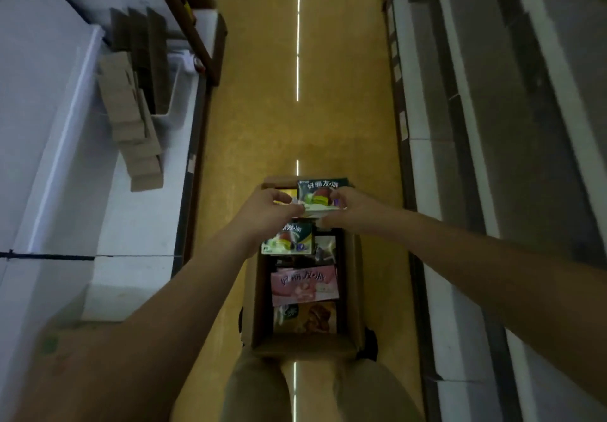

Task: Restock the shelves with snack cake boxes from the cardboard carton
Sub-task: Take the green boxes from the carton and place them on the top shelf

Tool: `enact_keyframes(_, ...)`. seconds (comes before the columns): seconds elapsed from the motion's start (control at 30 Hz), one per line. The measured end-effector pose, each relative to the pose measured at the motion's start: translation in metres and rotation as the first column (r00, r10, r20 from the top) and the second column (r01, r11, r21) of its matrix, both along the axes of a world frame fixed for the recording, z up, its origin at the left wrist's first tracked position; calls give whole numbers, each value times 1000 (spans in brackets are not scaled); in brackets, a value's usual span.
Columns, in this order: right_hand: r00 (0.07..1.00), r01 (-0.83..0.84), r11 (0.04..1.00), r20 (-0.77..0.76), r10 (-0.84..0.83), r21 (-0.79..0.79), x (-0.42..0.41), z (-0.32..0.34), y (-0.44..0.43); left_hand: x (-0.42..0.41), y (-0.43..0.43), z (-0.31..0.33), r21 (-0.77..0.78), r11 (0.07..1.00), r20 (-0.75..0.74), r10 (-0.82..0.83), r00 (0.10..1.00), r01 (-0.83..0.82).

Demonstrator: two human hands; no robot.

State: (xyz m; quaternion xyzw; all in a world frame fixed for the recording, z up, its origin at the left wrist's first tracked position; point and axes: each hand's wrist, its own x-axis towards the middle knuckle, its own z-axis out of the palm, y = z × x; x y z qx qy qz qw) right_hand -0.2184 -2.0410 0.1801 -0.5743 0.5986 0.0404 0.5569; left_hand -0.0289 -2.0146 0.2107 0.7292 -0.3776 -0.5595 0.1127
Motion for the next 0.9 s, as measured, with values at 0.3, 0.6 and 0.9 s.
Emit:
enact_keyframes(0.3, 959, 285, 883, -109, -263, 373, 31, -213, 8, 40, 27, -221, 181, 979, 72, 82, 994, -94)
enact_keyframes(0.6, 811, 511, 618, -96, -578, 597, 57, -358, 28, 58, -18, -364, 173, 448, 561, -777, 286, 877)
enact_keyframes(0.9, 648, 556, 539, 76, -758, 632, 74, -430, 35, 64, -71, -400, 187, 364, 562, -801, 204, 913)
